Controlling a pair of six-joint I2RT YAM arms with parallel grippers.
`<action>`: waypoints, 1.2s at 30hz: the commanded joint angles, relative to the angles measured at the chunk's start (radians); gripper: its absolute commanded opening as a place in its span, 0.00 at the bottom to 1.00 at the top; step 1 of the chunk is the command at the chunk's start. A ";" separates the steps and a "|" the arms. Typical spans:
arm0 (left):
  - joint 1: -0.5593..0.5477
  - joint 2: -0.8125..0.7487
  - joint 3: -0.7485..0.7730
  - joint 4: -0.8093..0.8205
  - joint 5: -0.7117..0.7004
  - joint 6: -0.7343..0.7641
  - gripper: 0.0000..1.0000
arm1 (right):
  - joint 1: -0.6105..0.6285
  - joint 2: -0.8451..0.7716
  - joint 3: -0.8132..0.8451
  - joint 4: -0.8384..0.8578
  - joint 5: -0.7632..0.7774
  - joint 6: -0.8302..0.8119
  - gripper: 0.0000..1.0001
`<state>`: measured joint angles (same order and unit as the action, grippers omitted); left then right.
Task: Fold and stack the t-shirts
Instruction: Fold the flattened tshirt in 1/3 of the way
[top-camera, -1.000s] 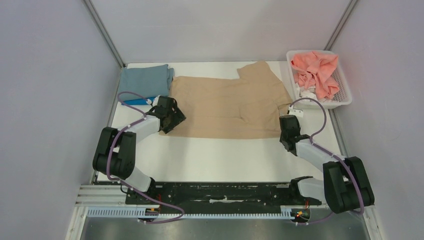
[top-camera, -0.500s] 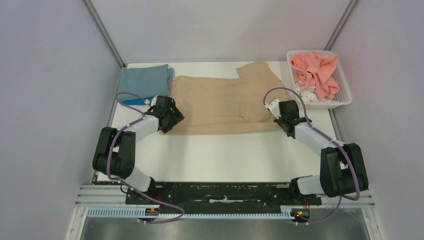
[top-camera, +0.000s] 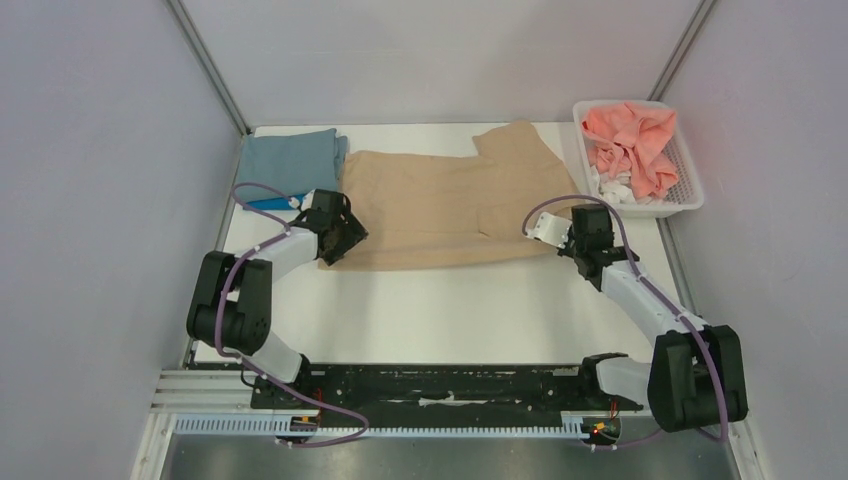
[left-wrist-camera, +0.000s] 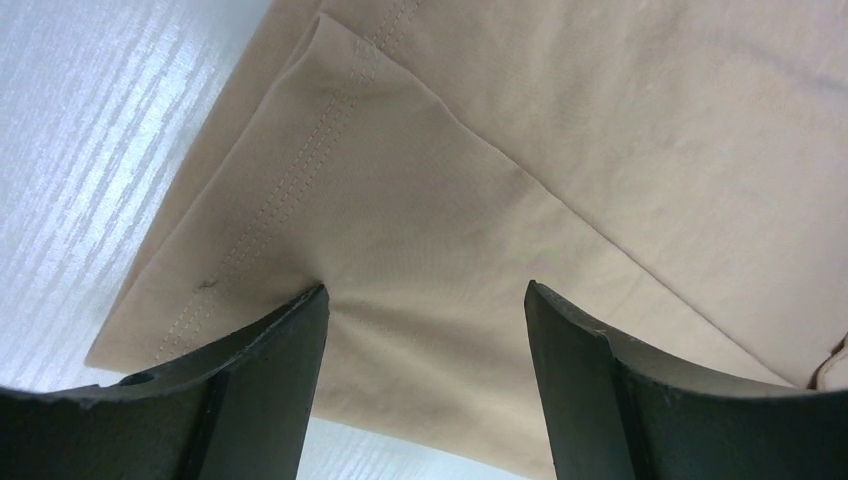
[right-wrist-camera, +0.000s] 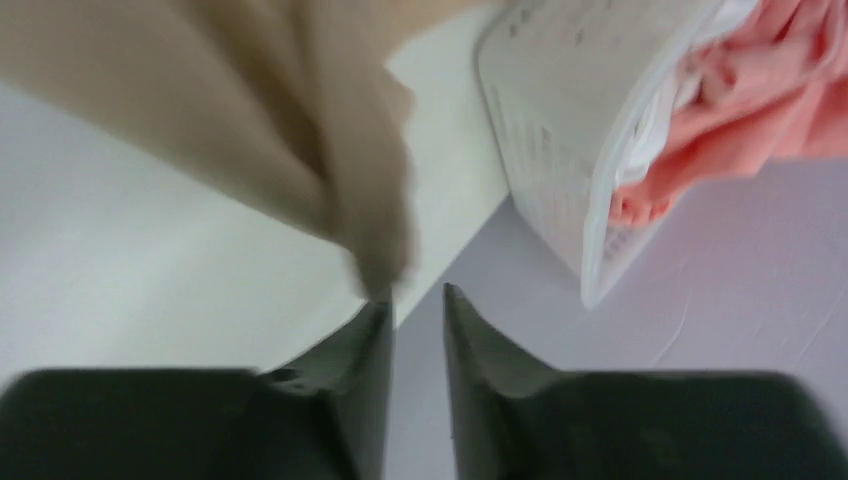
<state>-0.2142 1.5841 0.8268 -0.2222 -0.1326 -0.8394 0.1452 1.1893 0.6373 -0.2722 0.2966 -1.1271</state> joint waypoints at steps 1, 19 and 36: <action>0.030 0.060 -0.019 -0.092 -0.098 0.036 0.79 | -0.061 0.019 0.003 0.004 0.225 -0.093 0.35; 0.029 0.007 -0.048 -0.057 -0.004 0.031 0.79 | -0.081 -0.269 0.055 0.327 -0.043 1.045 0.98; 0.029 0.006 -0.067 -0.043 -0.001 0.031 0.79 | 0.156 0.082 -0.018 0.062 0.342 1.228 0.87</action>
<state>-0.1909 1.5719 0.8047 -0.1848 -0.1291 -0.8387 0.3019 1.2156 0.5980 -0.2276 0.4438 0.0685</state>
